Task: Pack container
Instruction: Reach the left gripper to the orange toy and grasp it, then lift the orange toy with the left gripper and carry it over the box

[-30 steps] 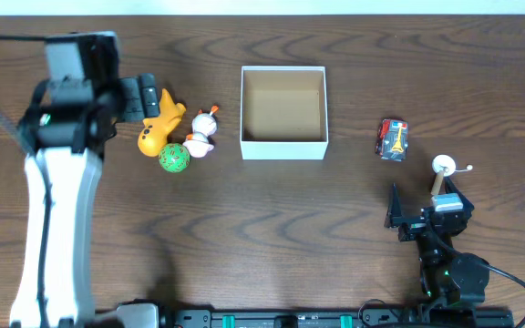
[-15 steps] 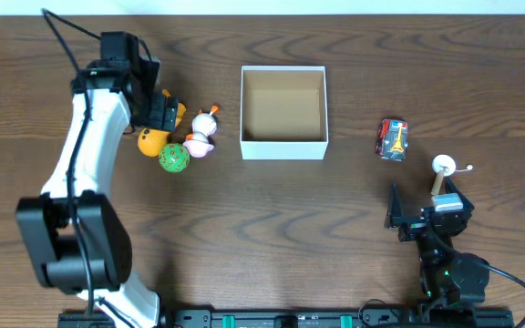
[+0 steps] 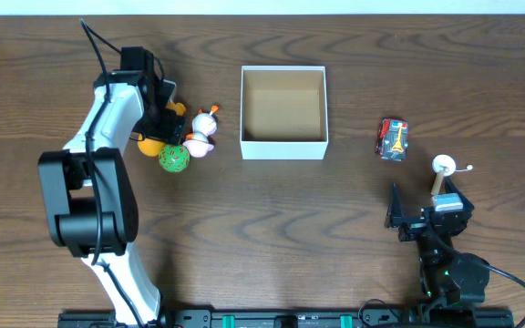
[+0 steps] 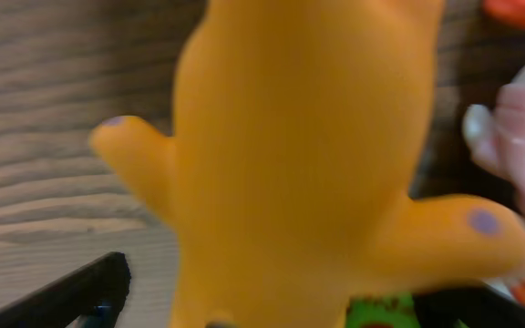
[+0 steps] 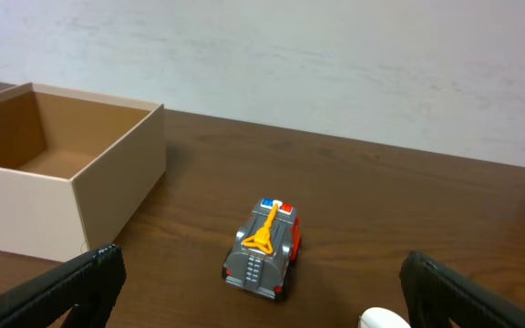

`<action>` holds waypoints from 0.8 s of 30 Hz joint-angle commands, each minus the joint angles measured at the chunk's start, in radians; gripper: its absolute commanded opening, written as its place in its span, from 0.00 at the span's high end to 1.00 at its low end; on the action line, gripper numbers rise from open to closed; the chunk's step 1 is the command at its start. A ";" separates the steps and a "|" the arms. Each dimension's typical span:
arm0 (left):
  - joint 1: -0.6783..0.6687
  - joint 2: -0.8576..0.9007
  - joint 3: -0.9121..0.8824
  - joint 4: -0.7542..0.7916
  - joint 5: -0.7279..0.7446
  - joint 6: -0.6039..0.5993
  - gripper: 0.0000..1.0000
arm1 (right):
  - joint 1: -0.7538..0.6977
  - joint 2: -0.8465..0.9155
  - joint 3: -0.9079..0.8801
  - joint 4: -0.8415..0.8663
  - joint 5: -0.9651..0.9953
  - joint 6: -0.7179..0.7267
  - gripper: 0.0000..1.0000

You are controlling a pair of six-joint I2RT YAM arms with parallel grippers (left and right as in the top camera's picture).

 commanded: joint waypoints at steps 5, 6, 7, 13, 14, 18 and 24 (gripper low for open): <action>-0.001 -0.010 0.019 0.001 -0.014 0.035 0.88 | 0.009 -0.006 -0.002 -0.004 0.000 0.015 0.01; -0.001 -0.018 0.025 0.001 -0.027 0.035 0.91 | 0.009 -0.006 -0.002 -0.004 0.000 0.015 0.01; -0.001 -0.033 0.033 -0.001 -0.045 0.034 0.94 | 0.009 -0.006 -0.002 -0.004 0.000 0.015 0.01; -0.002 -0.182 0.064 0.014 -0.082 0.028 0.94 | 0.009 -0.006 -0.002 -0.004 0.000 0.015 0.01; -0.004 -0.214 0.064 0.023 -0.082 0.014 0.95 | 0.009 -0.006 -0.002 -0.004 0.000 0.015 0.01; -0.032 -0.361 0.064 0.042 -0.051 -0.076 0.94 | 0.009 -0.006 -0.002 -0.004 0.000 0.015 0.01; -0.171 -0.553 0.064 0.051 0.094 -0.216 0.94 | 0.009 -0.006 -0.002 -0.004 0.000 0.015 0.01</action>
